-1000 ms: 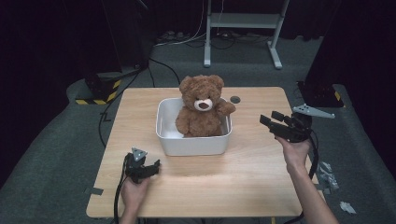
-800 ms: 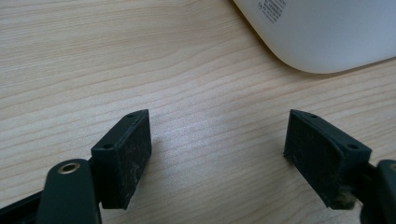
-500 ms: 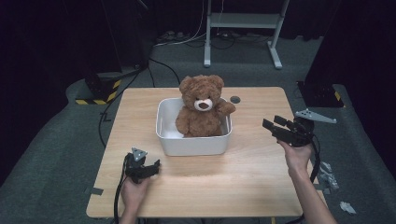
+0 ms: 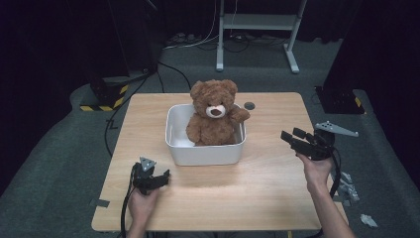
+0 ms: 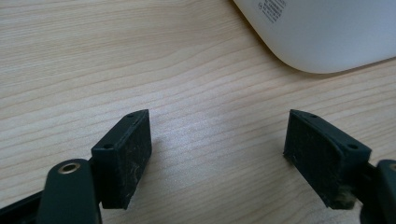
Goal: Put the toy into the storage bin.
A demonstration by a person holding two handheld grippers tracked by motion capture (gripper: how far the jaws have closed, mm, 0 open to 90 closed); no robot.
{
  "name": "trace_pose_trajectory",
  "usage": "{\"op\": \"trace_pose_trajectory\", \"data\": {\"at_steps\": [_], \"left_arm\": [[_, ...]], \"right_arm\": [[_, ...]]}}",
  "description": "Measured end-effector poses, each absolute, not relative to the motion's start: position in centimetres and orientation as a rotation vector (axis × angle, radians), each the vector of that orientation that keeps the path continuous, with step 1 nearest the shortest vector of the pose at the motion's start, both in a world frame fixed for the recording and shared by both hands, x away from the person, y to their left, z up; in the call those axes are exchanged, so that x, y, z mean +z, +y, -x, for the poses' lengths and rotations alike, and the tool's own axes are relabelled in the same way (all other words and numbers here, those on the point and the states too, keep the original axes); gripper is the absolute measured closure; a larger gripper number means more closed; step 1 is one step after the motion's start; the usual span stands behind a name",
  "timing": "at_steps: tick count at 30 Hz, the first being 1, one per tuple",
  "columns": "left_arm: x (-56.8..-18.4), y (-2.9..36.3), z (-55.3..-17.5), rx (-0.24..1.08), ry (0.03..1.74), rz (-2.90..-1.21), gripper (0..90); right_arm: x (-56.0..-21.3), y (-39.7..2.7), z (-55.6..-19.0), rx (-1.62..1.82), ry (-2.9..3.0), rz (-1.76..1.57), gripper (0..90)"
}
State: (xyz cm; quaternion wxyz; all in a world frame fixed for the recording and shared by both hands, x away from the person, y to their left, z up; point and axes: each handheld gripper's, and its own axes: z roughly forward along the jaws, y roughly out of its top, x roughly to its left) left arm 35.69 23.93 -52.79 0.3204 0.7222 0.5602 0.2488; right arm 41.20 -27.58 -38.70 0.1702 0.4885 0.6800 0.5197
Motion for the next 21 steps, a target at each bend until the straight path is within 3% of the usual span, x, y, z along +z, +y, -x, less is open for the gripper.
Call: {"op": "trace_pose_trajectory", "data": {"at_steps": [21], "left_arm": [[-52.8, 23.9, -35.7, 0.654, 1.472, -1.898, 23.0]], "right_arm": [[-41.3, -28.4, -41.0, 1.458, 1.925, -1.459, 37.3]]}}
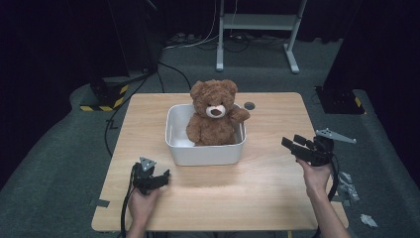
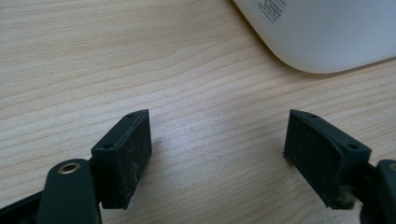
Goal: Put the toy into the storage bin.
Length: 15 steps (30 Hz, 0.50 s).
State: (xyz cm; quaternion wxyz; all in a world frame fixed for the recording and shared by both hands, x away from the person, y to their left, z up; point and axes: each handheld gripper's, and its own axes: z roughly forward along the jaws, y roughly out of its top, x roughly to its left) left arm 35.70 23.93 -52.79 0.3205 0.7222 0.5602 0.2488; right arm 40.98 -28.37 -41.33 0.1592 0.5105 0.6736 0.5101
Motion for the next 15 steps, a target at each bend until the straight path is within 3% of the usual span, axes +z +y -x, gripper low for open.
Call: {"op": "trace_pose_trajectory", "data": {"at_steps": [15], "left_arm": [[-52.8, 23.9, -35.7, 0.653, 1.473, -1.894, 23.0]], "right_arm": [[-43.1, -28.3, -40.8, 1.403, 1.95, -1.482, 37.9]]}}
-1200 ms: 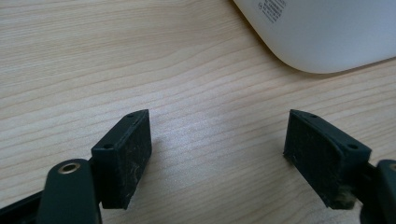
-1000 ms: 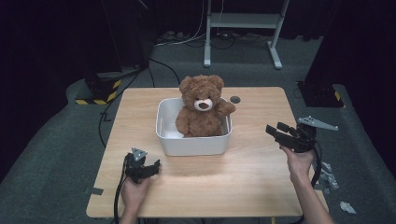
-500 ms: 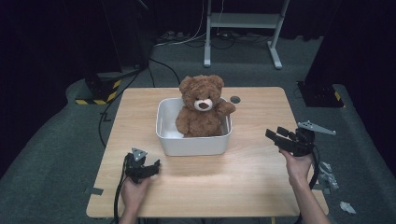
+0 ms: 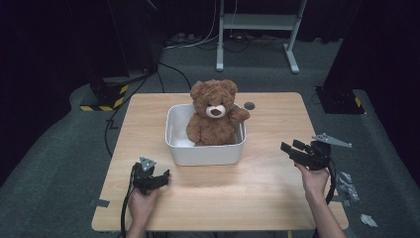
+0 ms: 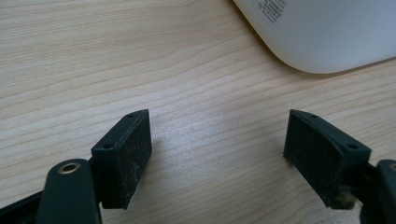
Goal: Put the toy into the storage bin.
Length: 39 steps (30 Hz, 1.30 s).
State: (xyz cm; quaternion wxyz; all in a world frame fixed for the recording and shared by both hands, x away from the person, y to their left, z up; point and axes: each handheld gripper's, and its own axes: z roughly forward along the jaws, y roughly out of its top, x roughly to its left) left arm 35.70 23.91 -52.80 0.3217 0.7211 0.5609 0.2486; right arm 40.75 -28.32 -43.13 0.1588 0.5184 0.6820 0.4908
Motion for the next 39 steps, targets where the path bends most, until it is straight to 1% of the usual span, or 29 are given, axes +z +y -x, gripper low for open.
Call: {"op": "trace_pose_trajectory", "data": {"at_steps": [39], "left_arm": [[-52.8, 23.9, -35.7, 0.654, 1.471, -1.899, 23.0]], "right_arm": [[-47.0, -27.1, -42.1, 1.219, 1.977, -1.526, 38.2]]}}
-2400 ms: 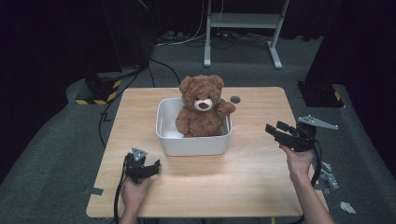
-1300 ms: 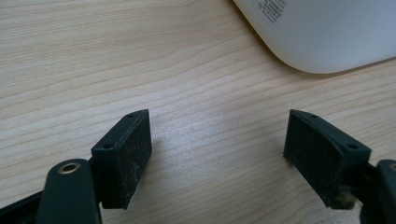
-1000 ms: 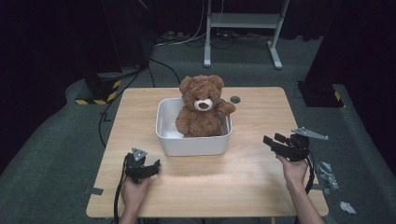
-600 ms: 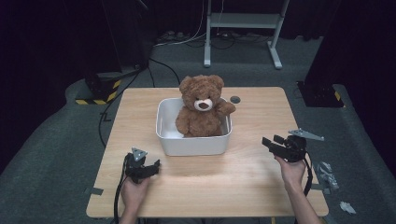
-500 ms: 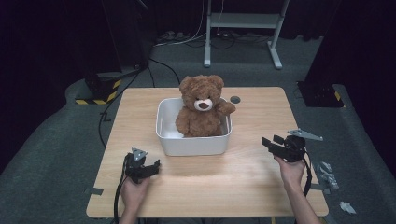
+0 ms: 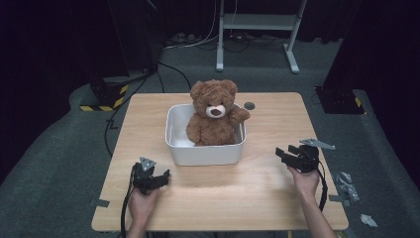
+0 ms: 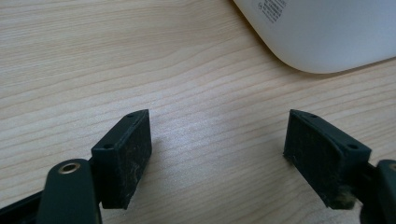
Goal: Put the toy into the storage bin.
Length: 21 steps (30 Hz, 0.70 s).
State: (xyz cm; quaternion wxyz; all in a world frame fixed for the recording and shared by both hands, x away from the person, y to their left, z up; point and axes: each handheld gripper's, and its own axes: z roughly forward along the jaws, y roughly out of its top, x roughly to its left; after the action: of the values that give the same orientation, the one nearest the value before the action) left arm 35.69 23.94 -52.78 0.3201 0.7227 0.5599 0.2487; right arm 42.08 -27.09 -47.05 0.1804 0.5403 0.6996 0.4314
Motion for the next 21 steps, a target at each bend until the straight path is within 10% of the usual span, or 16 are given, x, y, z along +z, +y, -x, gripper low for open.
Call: {"op": "trace_pose_trajectory", "data": {"at_steps": [21], "left_arm": [[-52.8, 23.9, -35.7, 0.654, 1.472, -1.899, 23.0]], "right_arm": [[-48.3, -26.5, -42.7, 1.132, 1.999, -1.528, 38.2]]}}
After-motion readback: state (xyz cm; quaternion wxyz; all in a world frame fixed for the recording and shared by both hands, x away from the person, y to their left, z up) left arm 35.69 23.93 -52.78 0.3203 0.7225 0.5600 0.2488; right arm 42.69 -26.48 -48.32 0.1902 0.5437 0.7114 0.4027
